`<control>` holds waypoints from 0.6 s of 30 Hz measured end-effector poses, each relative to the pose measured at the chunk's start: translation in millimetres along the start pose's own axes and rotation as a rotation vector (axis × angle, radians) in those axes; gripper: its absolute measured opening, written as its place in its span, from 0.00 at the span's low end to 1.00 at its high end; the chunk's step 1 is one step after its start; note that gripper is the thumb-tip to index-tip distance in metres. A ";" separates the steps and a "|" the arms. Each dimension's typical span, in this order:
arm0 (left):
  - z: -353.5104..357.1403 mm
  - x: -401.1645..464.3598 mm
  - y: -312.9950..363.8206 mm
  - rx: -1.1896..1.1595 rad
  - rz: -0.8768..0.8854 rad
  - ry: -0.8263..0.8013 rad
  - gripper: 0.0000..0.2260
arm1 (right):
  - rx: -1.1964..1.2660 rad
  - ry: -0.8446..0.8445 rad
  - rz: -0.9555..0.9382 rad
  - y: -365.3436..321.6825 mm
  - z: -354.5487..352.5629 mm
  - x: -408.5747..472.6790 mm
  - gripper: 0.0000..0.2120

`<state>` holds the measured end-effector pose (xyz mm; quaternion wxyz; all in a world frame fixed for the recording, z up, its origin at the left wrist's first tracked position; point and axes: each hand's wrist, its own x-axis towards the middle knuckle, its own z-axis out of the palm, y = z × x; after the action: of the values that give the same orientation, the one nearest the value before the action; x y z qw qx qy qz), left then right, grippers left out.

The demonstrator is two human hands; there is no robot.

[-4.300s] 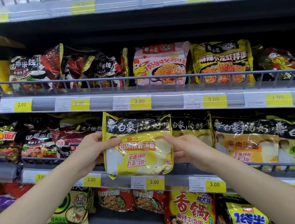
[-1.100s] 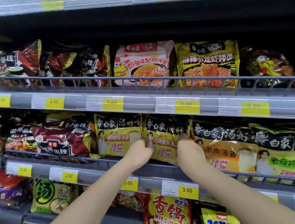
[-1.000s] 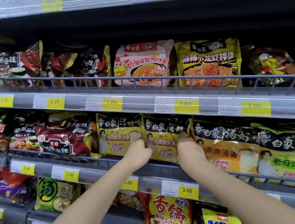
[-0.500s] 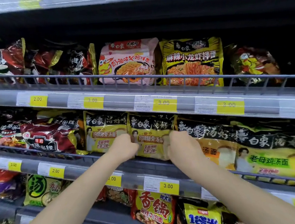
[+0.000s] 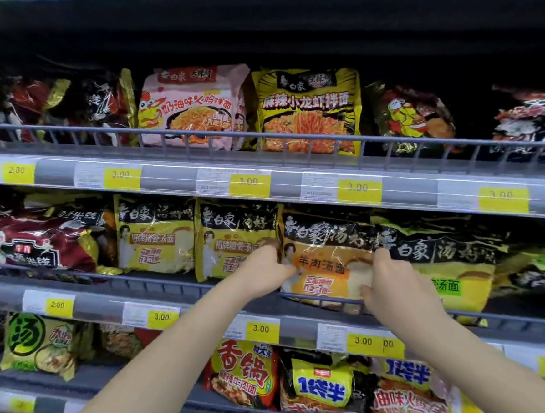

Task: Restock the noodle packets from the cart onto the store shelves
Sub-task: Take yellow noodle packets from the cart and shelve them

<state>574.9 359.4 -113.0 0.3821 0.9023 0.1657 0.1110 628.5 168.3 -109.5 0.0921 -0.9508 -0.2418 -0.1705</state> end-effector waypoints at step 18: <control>7.5 -6.8 0.4 0.010 -0.096 0.055 0.09 | 0.086 -0.075 -0.106 5.9 7.8 24.0 0.13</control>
<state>571.2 351.6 -118.4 0.3776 0.8919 0.2197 0.1165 653.4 175.4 -108.4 0.1146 -0.9375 -0.3021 -0.1289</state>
